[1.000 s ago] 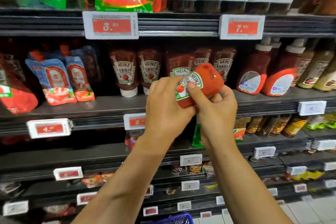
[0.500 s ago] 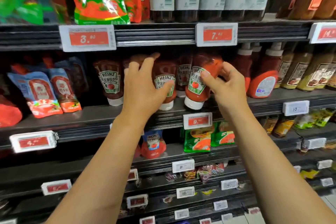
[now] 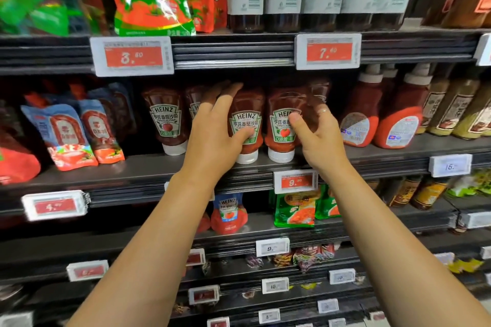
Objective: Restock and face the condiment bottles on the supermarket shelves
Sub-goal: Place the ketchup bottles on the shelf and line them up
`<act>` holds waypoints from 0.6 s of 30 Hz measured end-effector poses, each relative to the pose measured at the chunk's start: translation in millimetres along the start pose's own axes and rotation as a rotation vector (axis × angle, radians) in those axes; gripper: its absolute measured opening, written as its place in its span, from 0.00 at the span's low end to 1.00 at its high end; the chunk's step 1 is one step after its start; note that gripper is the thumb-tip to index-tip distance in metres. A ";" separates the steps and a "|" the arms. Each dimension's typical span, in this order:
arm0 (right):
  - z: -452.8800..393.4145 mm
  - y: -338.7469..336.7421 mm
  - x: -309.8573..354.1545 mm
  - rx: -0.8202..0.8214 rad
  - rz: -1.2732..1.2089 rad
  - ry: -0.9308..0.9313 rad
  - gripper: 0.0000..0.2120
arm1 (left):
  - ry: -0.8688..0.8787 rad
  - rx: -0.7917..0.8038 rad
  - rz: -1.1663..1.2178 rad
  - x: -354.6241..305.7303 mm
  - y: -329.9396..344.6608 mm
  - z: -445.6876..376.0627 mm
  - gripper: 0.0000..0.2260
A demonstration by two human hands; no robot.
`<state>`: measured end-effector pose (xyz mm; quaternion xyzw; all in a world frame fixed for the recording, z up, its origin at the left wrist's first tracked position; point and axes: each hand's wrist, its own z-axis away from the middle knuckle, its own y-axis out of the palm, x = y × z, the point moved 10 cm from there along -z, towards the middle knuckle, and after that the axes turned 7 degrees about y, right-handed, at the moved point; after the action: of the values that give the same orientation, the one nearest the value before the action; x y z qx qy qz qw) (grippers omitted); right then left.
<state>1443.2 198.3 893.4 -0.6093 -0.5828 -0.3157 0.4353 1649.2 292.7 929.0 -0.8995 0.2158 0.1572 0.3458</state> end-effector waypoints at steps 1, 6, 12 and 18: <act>1.8 -0.4 0.9 -0.028 0.046 -0.016 0.15 | -0.002 0.001 -0.005 0.5 -0.3 0.2 0.37; 0.6 -1.1 -1.2 -0.100 0.111 0.003 0.17 | -0.001 -0.004 -0.025 1.5 -2.5 0.3 0.35; 2.6 -4.4 -6.5 -0.107 0.103 0.029 0.16 | 0.015 0.015 0.001 -1.2 -0.2 0.7 0.38; 21.7 -2.7 -13.7 -0.121 0.228 0.049 0.24 | 0.032 -0.006 0.026 -0.9 -5.6 13.9 0.31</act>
<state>1436.2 211.7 872.6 -0.6889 -0.4790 -0.3136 0.4446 1649.4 306.2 922.6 -0.9001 0.2324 0.1480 0.3376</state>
